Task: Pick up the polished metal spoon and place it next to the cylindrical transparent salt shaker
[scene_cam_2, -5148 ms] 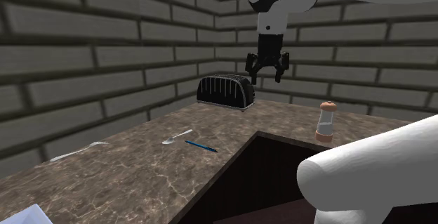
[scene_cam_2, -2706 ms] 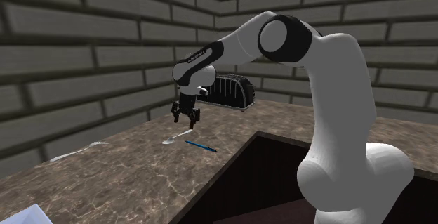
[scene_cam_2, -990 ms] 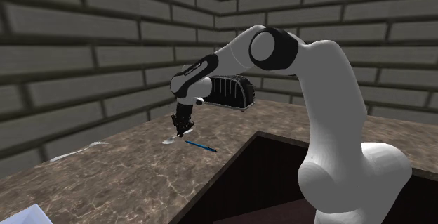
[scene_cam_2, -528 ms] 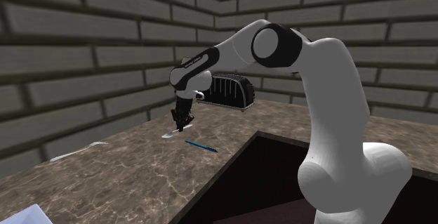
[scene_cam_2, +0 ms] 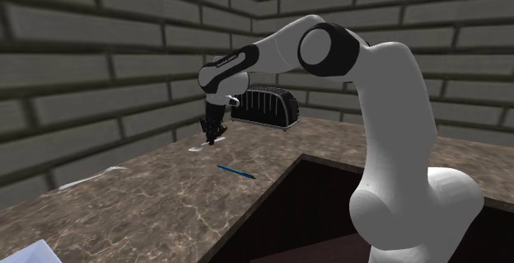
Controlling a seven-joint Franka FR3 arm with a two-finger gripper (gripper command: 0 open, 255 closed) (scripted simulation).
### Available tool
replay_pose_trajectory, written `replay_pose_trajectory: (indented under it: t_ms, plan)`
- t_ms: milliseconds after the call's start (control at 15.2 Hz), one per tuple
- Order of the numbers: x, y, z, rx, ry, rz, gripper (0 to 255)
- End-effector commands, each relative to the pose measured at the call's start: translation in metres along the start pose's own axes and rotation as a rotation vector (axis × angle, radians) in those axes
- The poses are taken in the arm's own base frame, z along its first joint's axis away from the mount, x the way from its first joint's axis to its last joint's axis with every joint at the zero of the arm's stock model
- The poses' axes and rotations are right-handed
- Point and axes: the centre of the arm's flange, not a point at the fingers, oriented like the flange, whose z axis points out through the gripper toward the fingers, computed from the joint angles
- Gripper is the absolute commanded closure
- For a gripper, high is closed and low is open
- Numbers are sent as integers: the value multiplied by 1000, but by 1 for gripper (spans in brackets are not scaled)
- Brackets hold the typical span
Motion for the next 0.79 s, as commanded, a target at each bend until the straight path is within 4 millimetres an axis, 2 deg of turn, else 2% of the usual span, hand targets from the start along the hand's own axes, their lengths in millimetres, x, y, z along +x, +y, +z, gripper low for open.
replay_pose_trajectory:
  t_ms: [0,726]
  plan:
    - [0,-2,-10,0,0,0,255]
    - [-9,-10,-67,0,0,0,255]
